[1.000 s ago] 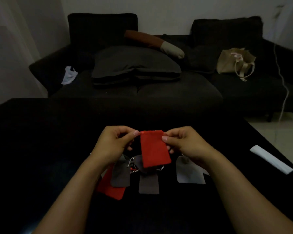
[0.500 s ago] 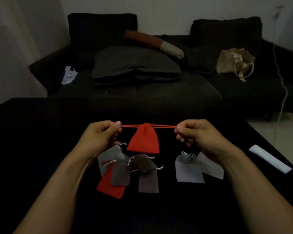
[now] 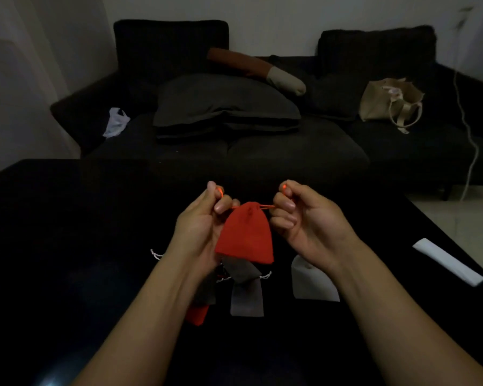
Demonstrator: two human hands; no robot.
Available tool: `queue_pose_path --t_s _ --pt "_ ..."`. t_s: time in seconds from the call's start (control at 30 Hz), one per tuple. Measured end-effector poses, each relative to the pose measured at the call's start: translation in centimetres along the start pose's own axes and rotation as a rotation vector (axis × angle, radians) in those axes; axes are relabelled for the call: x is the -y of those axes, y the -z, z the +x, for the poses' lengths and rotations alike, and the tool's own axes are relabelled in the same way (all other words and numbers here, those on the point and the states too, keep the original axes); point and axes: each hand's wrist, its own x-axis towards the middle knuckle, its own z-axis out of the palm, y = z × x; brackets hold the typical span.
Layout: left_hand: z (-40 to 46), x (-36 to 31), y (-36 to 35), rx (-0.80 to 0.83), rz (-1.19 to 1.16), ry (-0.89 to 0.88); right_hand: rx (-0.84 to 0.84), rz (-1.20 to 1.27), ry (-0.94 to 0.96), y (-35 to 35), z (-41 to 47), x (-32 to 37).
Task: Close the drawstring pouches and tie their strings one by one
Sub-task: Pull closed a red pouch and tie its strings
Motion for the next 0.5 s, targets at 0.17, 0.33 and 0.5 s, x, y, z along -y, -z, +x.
queue_pose_path --t_s 0.17,0.33,0.5 --pt "-0.18 1.07 -0.44 0.012 0.080 -0.033 -0.071 -0.164 0.082 -0.12 -0.06 -0.46" --pt "-0.70 1.22 -0.34 0.169 0.227 -0.047 -0.020 -0.213 0.099 -0.51 -0.66 -0.82" --pt "-0.74 1.17 -0.25 0.137 0.211 -0.061 -0.030 -0.166 0.130 -0.12 -0.37 -0.97"
